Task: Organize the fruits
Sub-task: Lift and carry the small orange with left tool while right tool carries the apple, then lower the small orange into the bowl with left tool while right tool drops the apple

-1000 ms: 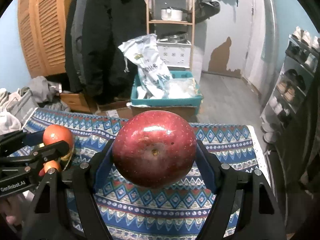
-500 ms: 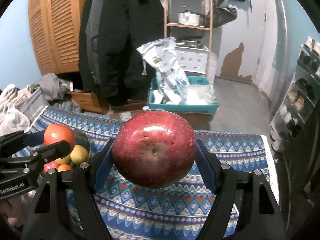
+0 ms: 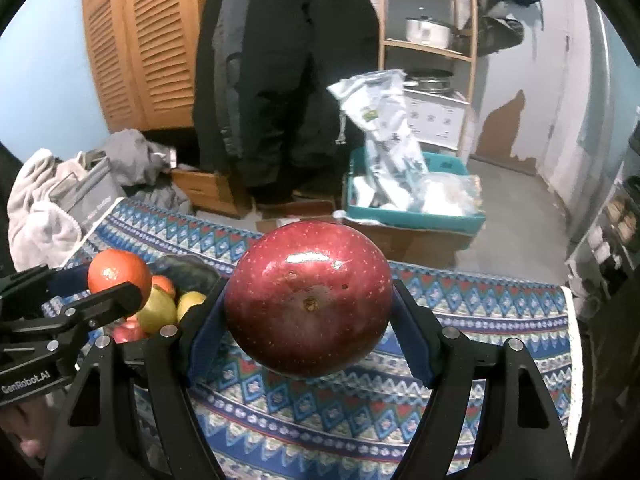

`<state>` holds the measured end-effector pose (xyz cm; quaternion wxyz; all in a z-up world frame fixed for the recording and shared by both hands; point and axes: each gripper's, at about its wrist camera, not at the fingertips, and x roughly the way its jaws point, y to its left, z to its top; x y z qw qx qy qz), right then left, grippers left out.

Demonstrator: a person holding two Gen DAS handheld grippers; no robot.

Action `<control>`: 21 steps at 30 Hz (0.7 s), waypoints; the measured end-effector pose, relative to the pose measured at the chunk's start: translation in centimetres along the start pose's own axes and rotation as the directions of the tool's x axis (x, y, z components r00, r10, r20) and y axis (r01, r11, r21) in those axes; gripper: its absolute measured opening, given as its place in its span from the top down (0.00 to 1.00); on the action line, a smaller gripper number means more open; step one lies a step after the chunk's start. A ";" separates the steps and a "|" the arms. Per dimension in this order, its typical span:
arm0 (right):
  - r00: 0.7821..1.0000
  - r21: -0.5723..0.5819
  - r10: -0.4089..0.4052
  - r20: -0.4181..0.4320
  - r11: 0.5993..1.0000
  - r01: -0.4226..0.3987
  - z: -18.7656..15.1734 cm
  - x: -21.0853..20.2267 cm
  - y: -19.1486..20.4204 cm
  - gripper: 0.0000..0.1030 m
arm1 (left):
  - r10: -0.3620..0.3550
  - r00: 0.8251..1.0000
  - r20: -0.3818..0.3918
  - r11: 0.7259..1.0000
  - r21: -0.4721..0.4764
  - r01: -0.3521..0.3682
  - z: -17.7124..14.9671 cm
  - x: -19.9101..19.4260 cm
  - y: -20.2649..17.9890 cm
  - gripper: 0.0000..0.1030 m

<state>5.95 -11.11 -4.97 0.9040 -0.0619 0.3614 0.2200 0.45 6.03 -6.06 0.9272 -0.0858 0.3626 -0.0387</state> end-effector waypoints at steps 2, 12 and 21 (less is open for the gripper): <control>1.000 -0.007 0.012 -0.005 1.000 -0.012 0.3 0.6 0.7 0.26 | 0.011 1.000 -0.001 1.000 -0.016 -0.011 -0.1 -0.1 1.1 0.55; 0.997 -0.046 0.066 -0.041 0.997 -0.068 1.4 3.6 4.6 0.26 | 0.072 0.997 -0.009 0.993 -0.096 -0.072 -0.4 -0.2 6.2 0.55; 0.988 -0.066 0.119 -0.101 0.990 -0.126 1.6 7.1 7.8 0.26 | 0.131 0.991 -0.039 0.978 -0.156 -0.136 -1.2 0.3 10.7 0.55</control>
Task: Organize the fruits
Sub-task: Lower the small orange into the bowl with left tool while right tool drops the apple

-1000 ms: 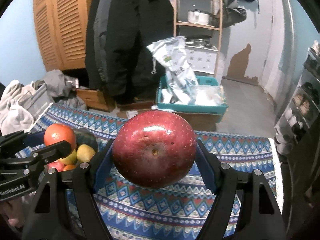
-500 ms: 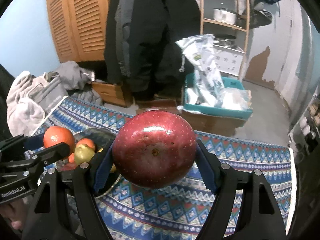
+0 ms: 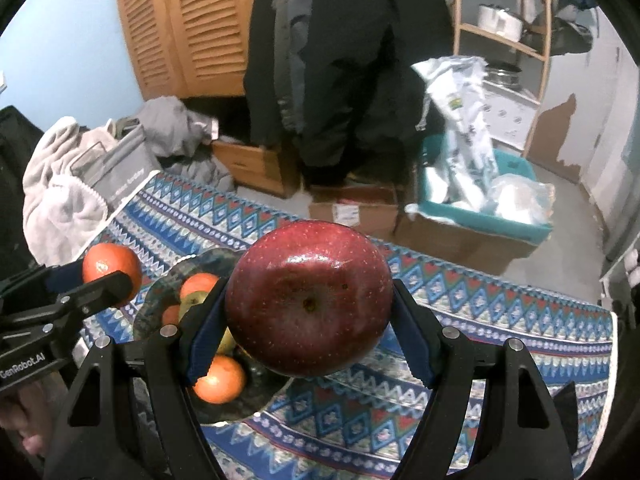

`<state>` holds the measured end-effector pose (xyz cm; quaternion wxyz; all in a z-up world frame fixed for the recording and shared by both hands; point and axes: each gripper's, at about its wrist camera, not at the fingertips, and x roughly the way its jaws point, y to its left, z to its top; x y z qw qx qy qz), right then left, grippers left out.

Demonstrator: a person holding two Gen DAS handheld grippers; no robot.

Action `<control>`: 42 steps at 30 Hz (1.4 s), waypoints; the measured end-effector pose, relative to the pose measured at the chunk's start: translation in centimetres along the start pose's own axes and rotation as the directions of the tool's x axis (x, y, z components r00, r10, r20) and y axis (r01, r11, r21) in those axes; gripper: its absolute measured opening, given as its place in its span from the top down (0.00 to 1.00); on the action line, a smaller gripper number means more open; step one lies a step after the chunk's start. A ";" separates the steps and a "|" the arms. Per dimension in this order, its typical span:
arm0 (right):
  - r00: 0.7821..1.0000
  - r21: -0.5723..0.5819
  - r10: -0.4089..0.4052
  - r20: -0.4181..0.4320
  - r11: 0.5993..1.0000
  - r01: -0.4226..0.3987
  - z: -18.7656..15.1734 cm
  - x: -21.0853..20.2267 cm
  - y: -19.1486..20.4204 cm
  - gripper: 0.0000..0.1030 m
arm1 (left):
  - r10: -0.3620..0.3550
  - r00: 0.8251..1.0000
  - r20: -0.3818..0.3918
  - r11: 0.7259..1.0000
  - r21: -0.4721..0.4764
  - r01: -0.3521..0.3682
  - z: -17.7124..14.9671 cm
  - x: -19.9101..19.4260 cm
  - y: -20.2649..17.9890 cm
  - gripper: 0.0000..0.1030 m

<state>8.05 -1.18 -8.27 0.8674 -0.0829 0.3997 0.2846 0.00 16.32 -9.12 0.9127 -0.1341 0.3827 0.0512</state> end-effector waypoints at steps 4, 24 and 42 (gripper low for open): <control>0.999 0.000 0.028 -0.034 1.000 -0.028 0.1 2.2 1.0 0.26 | 0.027 0.999 -0.022 0.999 -0.028 -0.028 -0.3 1.0 1.7 0.55; 0.977 0.031 0.098 -0.187 0.995 -0.094 -0.3 10.6 2.7 0.26 | 0.090 0.983 -0.158 0.990 -0.093 -0.106 -1.8 6.5 5.4 0.54; 0.969 0.040 0.125 -0.212 0.992 -0.119 0.0 12.2 3.2 0.24 | 0.095 0.980 -0.176 0.991 -0.081 -0.111 -1.9 7.2 5.3 0.49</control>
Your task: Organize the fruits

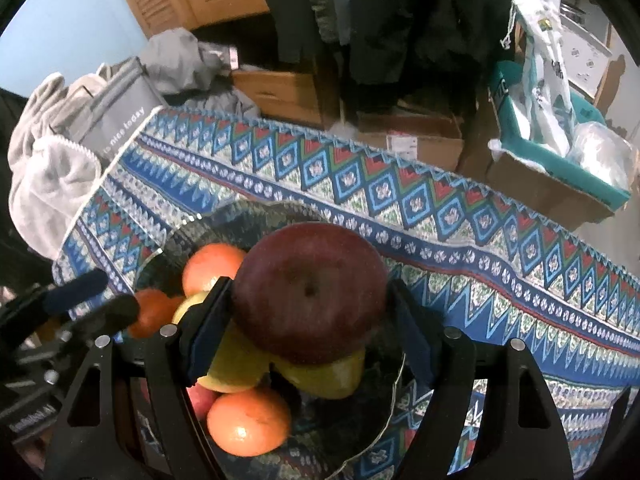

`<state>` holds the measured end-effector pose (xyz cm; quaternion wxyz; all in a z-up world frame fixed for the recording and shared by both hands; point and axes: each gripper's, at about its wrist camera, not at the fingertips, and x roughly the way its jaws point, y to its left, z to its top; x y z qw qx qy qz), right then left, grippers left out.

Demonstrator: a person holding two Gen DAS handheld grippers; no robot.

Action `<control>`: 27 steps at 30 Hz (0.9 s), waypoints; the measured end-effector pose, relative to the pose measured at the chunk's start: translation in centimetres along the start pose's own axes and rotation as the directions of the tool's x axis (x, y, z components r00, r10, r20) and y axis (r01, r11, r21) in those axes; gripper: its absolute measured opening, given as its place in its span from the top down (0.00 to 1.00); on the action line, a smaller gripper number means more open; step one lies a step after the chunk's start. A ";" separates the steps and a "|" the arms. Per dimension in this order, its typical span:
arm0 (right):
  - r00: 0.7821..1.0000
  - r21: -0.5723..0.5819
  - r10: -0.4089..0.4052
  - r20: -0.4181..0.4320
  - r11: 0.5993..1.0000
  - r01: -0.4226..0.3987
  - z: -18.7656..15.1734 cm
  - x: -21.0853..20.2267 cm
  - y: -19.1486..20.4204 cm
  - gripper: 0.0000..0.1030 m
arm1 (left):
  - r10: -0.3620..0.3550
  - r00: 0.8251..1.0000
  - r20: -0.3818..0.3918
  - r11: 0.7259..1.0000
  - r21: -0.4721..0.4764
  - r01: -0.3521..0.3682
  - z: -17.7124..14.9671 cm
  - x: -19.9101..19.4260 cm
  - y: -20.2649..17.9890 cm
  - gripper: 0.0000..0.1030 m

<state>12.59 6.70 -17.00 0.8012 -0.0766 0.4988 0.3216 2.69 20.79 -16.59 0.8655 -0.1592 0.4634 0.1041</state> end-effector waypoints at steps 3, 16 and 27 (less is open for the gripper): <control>1.000 -0.005 0.004 0.025 1.000 -0.004 0.5 -0.9 0.2 0.23 | 0.004 1.000 0.008 1.000 -0.004 -0.004 0.1 -0.3 0.0 0.49; 0.991 -0.019 -0.058 0.122 0.998 0.061 0.7 -5.6 0.5 0.23 | 0.005 0.997 0.081 1.000 0.000 -0.005 0.3 -3.3 -0.9 0.40; 0.965 -0.043 -0.135 0.223 0.988 0.149 -0.3 -10.9 0.6 0.18 | -0.007 0.989 0.149 1.000 0.018 0.004 0.7 -7.3 -2.6 0.29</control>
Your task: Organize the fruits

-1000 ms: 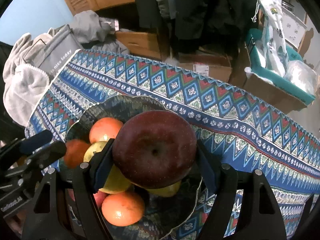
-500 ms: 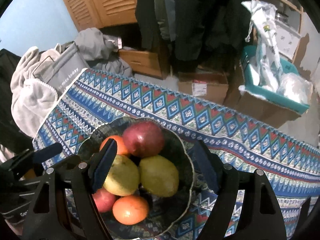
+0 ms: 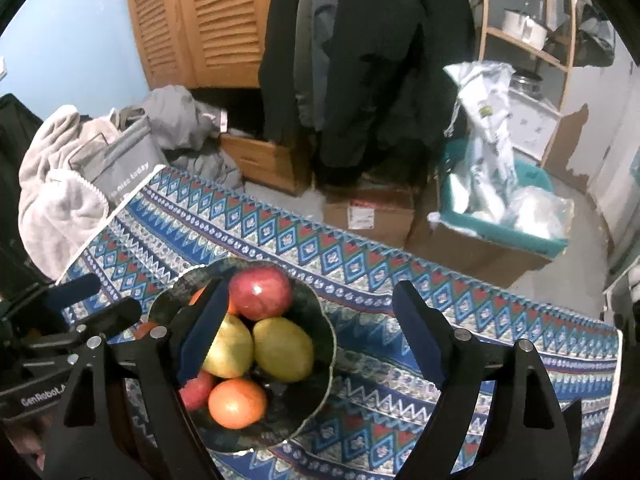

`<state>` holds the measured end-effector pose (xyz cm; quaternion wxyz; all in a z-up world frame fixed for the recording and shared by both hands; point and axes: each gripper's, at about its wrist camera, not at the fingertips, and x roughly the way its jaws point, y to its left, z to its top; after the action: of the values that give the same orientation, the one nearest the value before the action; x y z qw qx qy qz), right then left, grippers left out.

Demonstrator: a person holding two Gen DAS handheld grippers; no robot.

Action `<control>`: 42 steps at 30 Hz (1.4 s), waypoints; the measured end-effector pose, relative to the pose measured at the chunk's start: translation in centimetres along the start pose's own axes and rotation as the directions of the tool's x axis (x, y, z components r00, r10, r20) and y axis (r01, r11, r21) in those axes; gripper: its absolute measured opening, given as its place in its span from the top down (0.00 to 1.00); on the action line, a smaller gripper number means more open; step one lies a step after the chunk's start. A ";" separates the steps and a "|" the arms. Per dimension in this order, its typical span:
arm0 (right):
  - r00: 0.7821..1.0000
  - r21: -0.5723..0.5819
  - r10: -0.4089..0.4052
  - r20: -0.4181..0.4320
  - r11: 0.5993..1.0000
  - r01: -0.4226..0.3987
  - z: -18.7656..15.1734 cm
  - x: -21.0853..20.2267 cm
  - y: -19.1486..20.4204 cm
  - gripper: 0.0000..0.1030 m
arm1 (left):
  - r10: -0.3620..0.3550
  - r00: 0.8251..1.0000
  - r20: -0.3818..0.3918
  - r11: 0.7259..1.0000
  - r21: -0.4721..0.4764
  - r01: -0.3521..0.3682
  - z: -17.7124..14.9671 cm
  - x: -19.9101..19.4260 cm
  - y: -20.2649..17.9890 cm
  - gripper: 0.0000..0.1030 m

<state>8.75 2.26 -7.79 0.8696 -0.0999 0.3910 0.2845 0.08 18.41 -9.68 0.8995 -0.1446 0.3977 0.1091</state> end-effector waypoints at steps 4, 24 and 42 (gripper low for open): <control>0.999 0.000 -0.025 0.040 1.000 0.025 0.0 -2.1 -0.3 0.17 | -0.003 0.999 0.042 1.000 0.017 0.002 0.4 -1.6 -0.8 0.25; 0.971 0.034 -0.103 0.216 0.995 0.098 -0.8 -11.2 -3.7 0.16 | -0.048 0.986 0.159 0.995 0.091 0.034 1.7 -6.4 -5.0 0.08; 0.933 0.100 -0.236 0.271 0.971 0.216 -3.6 -15.6 -8.5 0.16 | -0.063 0.972 0.226 0.987 0.159 0.027 2.1 -8.2 -8.8 0.01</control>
<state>3.09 -12.62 0.85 0.9460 -0.0730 0.2592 0.1803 -1.16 10.23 -0.72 0.9502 -0.0697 0.2947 0.0732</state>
